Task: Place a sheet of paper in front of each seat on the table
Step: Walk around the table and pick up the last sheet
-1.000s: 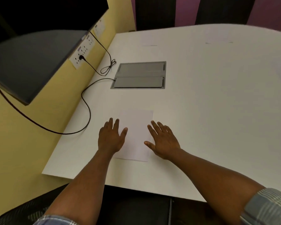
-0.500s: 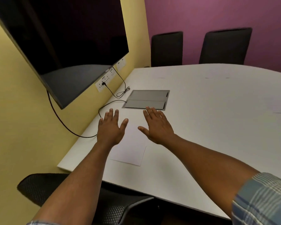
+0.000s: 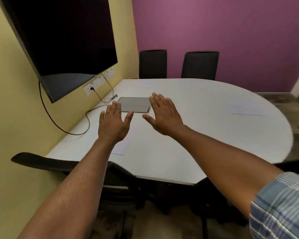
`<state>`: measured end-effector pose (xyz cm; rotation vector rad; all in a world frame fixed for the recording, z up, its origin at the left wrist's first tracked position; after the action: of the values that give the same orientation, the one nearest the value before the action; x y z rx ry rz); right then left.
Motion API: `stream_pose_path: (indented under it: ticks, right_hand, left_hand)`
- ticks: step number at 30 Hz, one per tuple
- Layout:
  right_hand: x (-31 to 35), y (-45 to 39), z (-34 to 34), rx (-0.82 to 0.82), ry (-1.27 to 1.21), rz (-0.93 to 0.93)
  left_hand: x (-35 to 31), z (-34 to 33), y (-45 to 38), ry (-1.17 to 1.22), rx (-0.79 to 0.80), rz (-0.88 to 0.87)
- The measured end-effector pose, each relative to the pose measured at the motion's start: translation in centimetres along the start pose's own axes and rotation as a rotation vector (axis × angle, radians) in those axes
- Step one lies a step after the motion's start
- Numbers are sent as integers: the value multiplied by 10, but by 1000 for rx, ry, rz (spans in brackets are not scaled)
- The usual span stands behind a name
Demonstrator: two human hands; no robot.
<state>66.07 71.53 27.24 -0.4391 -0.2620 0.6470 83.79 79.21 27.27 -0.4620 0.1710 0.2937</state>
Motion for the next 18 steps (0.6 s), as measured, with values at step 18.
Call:
stream_pose_path:
  ticks: [18]
  right_hand:
    - [-273,252,211,-105,264,-506]
  left_hand:
    - [-374,-12,95,291,102,-426]
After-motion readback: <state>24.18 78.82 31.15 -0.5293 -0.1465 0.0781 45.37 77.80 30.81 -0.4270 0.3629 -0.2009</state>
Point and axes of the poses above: each hand's wrist, its own y-axis away from the middle knuckle, its own z-axis out of the back of the hand, x = y × z, the point moved 4 cm from there along -y, towards the middle knuckle, and after that the axes turned 3 degrees about -x, right-handed, at the moved point
